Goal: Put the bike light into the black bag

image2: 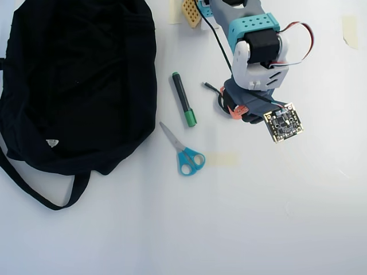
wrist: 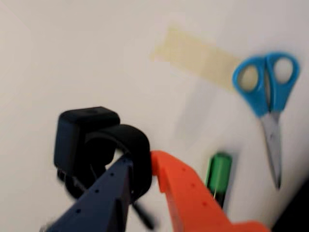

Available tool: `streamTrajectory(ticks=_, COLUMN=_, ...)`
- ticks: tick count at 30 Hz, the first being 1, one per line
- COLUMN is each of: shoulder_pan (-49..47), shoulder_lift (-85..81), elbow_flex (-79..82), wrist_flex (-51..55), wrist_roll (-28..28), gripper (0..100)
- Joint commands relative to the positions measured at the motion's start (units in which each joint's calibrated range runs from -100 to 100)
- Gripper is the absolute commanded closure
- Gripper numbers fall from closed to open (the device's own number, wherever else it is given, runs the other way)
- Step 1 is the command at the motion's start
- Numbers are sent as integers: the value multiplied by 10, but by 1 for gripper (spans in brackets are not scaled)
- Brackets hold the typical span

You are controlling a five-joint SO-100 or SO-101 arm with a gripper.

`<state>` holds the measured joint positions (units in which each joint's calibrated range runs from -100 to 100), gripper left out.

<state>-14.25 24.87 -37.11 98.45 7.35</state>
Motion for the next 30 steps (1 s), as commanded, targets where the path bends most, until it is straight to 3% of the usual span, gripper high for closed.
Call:
streamTrajectory(ticks=1, shoulder_pan=7, shoulder_lift=-125, elbow_flex=104, wrist_flex=12, wrist_roll=-9, gripper=98)
streamTrajectory(ticks=9, shoulder_pan=62, shoulder_lift=-309, elbow_flex=321, wrist_flex=11, wrist_roll=-24, gripper=98)
streamTrajectory(ticks=17, shoulder_pan=122, shoulder_lift=-382, elbow_flex=393, wrist_flex=11, wrist_roll=-20, gripper=98)
streamTrajectory(ticks=24, shoulder_pan=255, shoulder_lift=-406, elbow_flex=406, wrist_flex=10, wrist_roll=-17, gripper=98)
streamTrajectory(ticks=30, shoulder_pan=379, shoulder_lift=-394, elbow_flex=403, wrist_flex=7, wrist_roll=24, gripper=98)
